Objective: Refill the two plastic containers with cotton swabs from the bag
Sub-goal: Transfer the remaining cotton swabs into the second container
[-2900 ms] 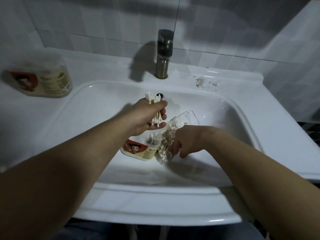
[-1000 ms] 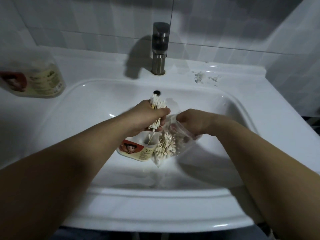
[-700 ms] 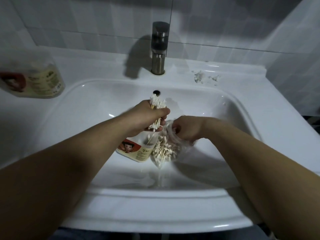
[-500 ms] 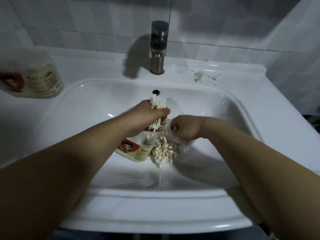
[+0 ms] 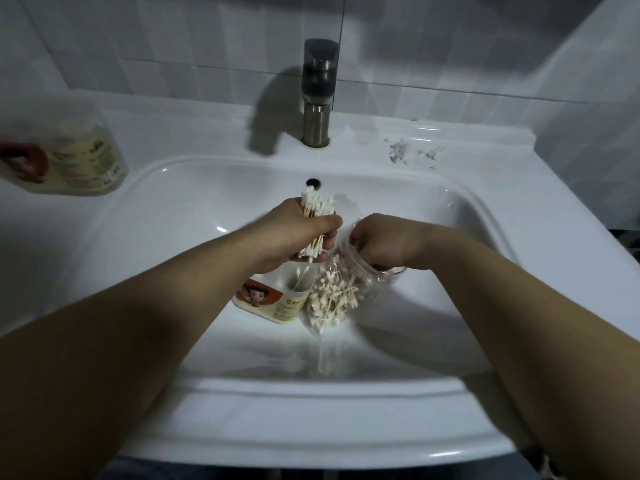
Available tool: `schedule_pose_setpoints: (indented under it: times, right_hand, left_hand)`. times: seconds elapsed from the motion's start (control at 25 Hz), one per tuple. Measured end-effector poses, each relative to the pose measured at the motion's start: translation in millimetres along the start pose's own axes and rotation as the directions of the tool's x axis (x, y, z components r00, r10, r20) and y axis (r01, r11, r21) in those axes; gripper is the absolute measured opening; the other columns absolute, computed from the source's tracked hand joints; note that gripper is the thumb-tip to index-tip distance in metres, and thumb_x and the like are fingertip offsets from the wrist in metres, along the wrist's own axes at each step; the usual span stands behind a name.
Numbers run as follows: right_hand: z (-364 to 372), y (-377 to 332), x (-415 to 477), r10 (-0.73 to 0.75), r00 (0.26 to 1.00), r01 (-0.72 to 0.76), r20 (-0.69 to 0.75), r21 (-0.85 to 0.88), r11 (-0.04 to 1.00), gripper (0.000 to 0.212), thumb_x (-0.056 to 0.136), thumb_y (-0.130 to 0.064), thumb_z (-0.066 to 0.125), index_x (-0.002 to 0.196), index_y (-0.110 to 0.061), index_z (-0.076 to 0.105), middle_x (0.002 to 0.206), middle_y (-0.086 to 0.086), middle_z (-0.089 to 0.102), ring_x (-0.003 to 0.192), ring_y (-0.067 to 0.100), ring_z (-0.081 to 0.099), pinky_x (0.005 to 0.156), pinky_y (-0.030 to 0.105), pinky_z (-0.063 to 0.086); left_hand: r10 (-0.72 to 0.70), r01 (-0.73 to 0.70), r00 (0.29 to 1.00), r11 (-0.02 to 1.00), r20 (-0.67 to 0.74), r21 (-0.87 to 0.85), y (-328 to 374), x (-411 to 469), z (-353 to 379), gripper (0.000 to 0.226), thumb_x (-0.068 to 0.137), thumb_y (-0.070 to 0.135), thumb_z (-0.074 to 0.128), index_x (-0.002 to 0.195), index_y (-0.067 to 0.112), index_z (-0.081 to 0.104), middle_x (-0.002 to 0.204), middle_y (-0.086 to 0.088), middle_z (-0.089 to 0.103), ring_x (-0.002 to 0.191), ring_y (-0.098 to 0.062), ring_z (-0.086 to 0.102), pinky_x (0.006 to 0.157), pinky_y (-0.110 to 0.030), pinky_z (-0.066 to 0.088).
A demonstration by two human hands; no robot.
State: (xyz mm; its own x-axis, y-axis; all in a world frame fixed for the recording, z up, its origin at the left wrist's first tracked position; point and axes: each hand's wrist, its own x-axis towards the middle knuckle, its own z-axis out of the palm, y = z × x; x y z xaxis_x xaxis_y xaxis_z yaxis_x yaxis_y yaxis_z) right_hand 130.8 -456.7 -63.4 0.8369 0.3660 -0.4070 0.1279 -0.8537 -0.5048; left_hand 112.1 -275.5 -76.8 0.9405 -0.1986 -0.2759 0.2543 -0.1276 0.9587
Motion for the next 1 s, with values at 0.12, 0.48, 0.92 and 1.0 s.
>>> schedule_pose_setpoints:
  times: [0.12,0.48,0.92,1.0]
  right_hand:
    - [-5.0,1.3,-0.5,-0.012,0.998,0.009,-0.068,-0.049,0.999,0.021,0.076,0.0,0.055,0.06,-0.012,0.061,0.056,0.001,0.061,0.057,0.019,0.061,0.059,0.031,0.052]
    - [-7.0,-5.4,-5.2,-0.129,0.986,0.1,-0.109,-0.237,0.966,0.015,0.091,-0.017,0.057,0.086,-0.026,0.067,0.074,-0.008,0.065,0.068,0.011,0.062,0.058,0.022,0.043]
    - [-20.5,1.6,-11.3,-0.027,0.985,0.011,-0.168,-0.093,0.996,0.015,0.09,-0.013,0.071,0.102,-0.02,0.077,0.083,-0.002,0.076,0.051,0.004,0.069,0.051,0.011,0.048]
    - [-21.1,1.4,-11.3,-0.026,0.981,0.015,-0.193,-0.059,0.998,0.014,0.091,-0.012,0.071,0.102,-0.019,0.077,0.086,0.001,0.076,0.05,0.005,0.069,0.047,0.008,0.045]
  left_hand:
    - [0.035,-0.034,0.999,0.999,-0.032,0.011,1.5,-0.6,1.8,0.012,0.097,0.014,0.067,0.101,0.003,0.068,0.087,-0.011,0.072,0.076,-0.019,0.069,0.076,-0.038,0.062]
    - [0.268,-0.252,0.963,0.877,0.019,0.408,-0.9,1.4,1.5,0.016,0.098,0.025,0.066,0.108,0.014,0.071,0.084,0.001,0.077,0.085,-0.015,0.075,0.076,-0.036,0.063]
    - [0.284,-0.279,0.948,0.537,0.141,0.796,-0.1,-5.2,-2.2,0.017,0.093,0.035,0.069,0.092,0.02,0.059,0.085,0.003,0.067,0.077,-0.012,0.064,0.07,-0.034,0.052]
    - [0.274,-0.269,0.952,0.534,0.137,0.802,1.2,-5.2,-1.4,0.017,0.093,0.034,0.069,0.088,0.022,0.057,0.083,0.004,0.066,0.076,-0.012,0.064,0.069,-0.034,0.052]
